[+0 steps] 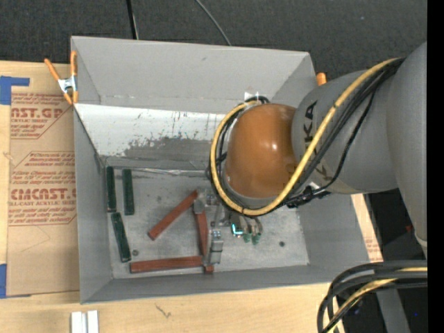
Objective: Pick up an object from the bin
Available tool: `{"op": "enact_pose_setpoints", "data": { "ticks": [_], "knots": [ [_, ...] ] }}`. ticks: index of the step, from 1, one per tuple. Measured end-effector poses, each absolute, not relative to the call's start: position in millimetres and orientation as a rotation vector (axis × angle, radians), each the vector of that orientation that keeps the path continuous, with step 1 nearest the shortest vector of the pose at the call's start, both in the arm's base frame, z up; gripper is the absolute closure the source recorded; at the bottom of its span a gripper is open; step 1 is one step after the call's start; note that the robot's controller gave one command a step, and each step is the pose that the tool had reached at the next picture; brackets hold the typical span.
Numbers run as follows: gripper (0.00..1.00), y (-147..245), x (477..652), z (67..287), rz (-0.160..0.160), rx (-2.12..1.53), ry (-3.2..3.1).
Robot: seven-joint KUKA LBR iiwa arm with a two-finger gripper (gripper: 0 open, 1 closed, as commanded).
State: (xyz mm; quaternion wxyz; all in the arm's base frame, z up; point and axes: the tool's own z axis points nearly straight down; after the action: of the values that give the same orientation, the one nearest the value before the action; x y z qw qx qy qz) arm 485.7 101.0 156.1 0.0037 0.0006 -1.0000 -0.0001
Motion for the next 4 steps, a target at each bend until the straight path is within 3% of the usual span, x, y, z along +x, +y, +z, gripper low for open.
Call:
{"op": "enact_pose_setpoints", "data": {
  "ticks": [1, 2, 3, 4],
  "knots": [
    [0.00, 101, 487.5, 159, -0.002, 0.001, -3.141],
    [0.00, 108, 498.9, 117, -0.004, -0.120, -3.144],
    [1.00, 113, 482.7, 71, -0.003, -0.401, -3.114],
    [1.00, 113, 482.7, 71, -0.003, -0.401, -3.113]
  ]
}}
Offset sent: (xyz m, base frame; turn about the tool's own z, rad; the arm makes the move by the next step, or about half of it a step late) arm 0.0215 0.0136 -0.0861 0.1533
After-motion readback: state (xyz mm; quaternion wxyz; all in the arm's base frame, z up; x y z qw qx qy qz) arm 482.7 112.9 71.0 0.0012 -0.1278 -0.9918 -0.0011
